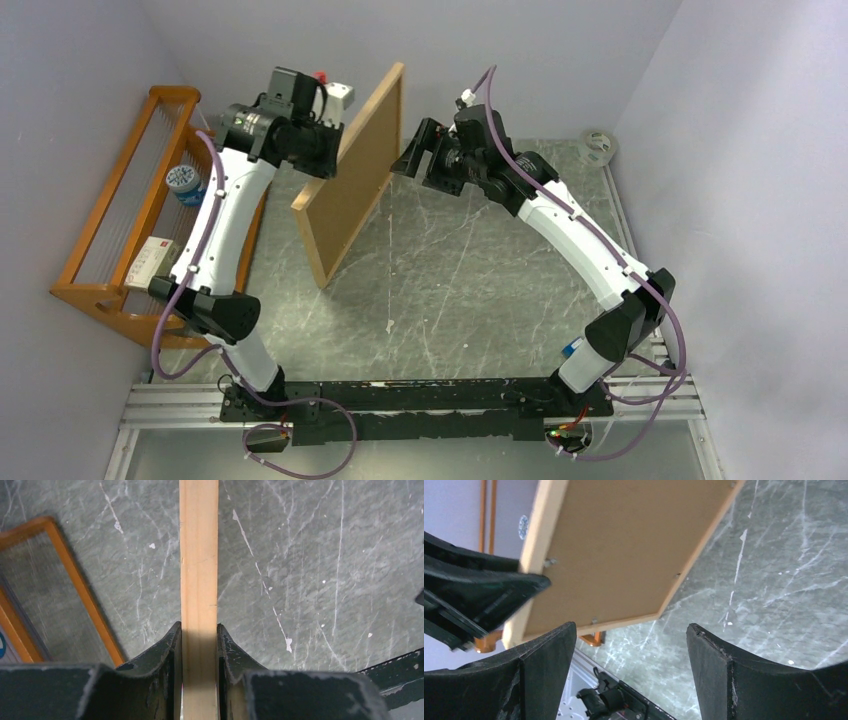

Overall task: Put the photo into the frame
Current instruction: Turn over the photo frame at the center of the board.

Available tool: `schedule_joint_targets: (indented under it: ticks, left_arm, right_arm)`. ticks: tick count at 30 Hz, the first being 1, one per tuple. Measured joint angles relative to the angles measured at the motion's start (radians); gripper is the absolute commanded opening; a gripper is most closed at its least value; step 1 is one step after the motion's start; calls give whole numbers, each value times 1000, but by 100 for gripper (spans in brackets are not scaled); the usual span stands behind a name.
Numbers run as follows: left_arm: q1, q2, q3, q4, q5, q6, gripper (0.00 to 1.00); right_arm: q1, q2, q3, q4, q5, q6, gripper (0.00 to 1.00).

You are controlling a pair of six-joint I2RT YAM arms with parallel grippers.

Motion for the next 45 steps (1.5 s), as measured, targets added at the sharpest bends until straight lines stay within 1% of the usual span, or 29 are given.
schedule_joint_targets:
  ticks: [8,13,17,19,25,28,32,35,39,40,43,45]
  left_arm:
    - [-166,-11,-34,18,-144,8,3]
    - [-288,-13,-42,18,-240,8,2]
    - [-371,-13,-60,26,-286,4,3]
    - [-397,-13,-76,37,-303,-2,3]
    - [-451,-19,-115,80,-338,-32,3]
    - [-472,-20,-126,90,-354,-40,3]
    - [-486,-20,-133,95,-366,-46,3]
    - [-496,-20,-142,103,-369,-48,6]
    - [-512,-27,-169,133,-366,-48,17]
    - [-515,-31,-177,140,-365,-48,18]
    - [-519,-45,-201,161,-359,-48,25]
    - [-520,-51,-211,171,-354,-48,29]
  right_arm:
    - [-11,0,14,21,40,110,82]
    - [-35,-1,26,39,97,204,81]
    - [-68,-1,26,43,129,266,80]
    - [-91,-1,25,39,151,291,80]
    - [-184,-16,-16,48,145,328,79]
    - [-206,-16,-16,48,123,327,78]
    - [-206,-10,-16,49,69,325,77]
    - [-205,2,-16,49,37,324,76]
    - [-204,31,-10,49,-2,323,74]
    - [-204,44,-3,47,-11,321,73]
    - [-204,76,18,42,-29,312,67]
    - [-204,95,35,36,-40,302,59]
